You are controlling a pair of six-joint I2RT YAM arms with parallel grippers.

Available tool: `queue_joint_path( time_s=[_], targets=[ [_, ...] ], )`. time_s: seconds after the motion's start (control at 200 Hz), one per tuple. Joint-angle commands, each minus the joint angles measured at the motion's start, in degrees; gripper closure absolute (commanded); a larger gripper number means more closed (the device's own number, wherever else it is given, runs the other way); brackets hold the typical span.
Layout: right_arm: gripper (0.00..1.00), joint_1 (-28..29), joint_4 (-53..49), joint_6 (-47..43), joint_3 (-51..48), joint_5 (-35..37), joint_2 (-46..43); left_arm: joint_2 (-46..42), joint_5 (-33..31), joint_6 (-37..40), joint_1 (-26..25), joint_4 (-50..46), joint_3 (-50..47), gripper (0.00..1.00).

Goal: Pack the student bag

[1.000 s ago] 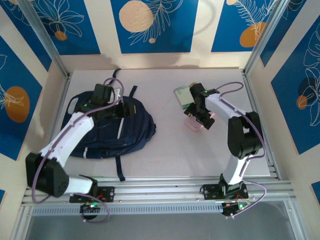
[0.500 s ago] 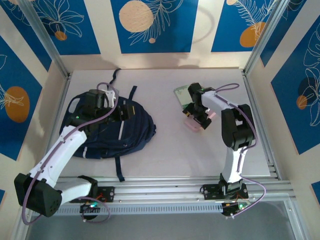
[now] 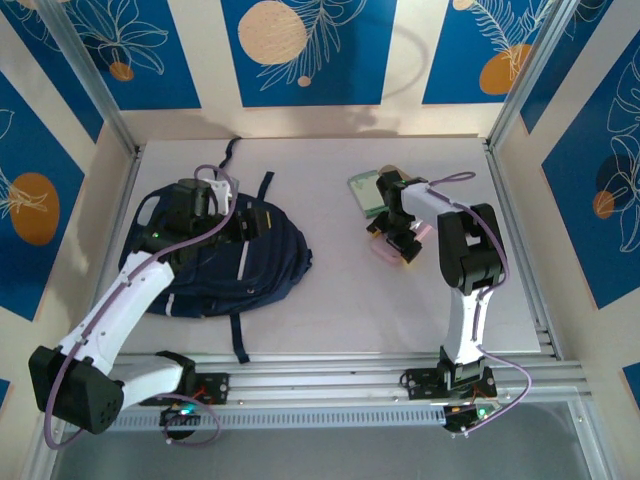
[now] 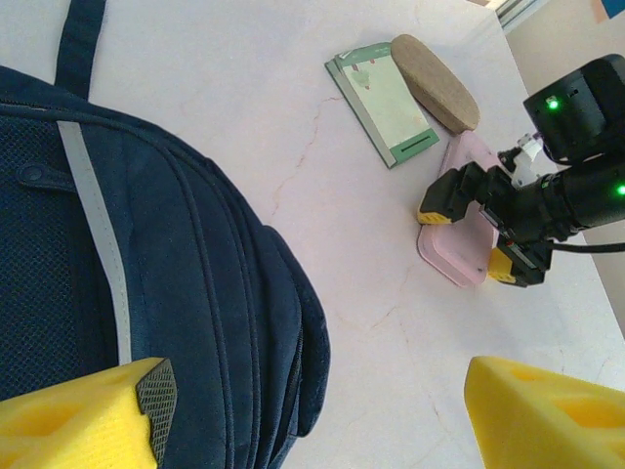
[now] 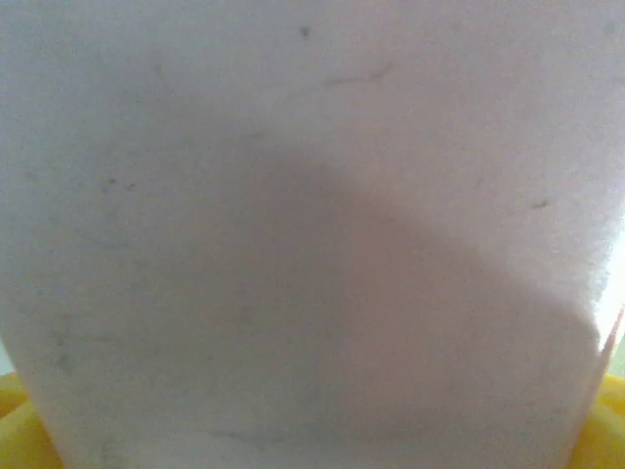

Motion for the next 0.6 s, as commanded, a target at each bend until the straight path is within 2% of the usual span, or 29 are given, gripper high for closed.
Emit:
queue_joint_path(
  time_s=[0.0, 0.205, 0.315, 0.485, 0.595],
  targets=[
    [0.10, 1.11, 1.37, -1.17, -1.20, -0.35, -4.28, 0.37, 0.80, 0.26, -0.44, 0.75, -0.44, 0.22],
    [0.14, 6.34, 1.32, -8.28, -2.57, 2.38, -13.70, 2.52, 1.86, -0.37, -0.42, 0.05, 0.49, 0.22],
    [0.15, 11.21, 4.76, -17.04, -4.99, 2.09, -19.38, 3.84, 3.74, -2.75, -0.48, 0.17, 1.86, 0.20],
    [0.17, 20.43, 14.84, -34.68, -11.19, -0.59, -28.81, 8.33, 13.26, -9.37, -0.51, 4.67, 3.93, 0.16],
    [0.20, 24.42, 19.77, -41.31, -14.70, -3.58, -33.65, 11.16, 20.11, -14.44, -0.89, 12.07, 4.02, 0.13]
  ],
)
